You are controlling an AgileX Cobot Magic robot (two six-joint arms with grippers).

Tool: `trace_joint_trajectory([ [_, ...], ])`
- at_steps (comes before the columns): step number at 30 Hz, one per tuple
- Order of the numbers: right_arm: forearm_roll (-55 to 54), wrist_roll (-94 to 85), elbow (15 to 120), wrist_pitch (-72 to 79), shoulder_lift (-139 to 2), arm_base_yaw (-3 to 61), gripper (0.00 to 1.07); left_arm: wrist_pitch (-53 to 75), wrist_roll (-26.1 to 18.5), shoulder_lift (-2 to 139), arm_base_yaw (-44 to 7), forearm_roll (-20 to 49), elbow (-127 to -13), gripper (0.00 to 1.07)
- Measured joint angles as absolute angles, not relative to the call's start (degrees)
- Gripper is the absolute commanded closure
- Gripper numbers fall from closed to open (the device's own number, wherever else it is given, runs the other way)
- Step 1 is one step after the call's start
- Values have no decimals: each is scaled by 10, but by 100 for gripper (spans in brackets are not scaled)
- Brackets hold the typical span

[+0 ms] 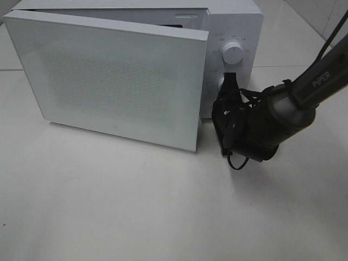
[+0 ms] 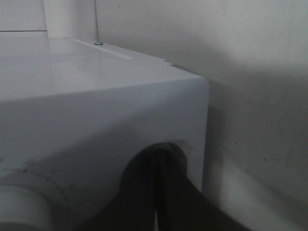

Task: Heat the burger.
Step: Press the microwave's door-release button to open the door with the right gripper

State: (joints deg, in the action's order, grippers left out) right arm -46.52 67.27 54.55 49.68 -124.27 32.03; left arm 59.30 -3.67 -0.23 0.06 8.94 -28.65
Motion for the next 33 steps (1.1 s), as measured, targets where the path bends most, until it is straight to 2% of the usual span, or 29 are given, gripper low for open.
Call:
trace_joint_trajectory([
  [19, -457, 662, 545, 474, -1239, 316, 107, 593, -37, -2, 1, 89, -286, 9],
  [33, -405, 702, 491, 487, -1201, 320, 107, 593, -37, -2, 1, 89, -286, 9],
])
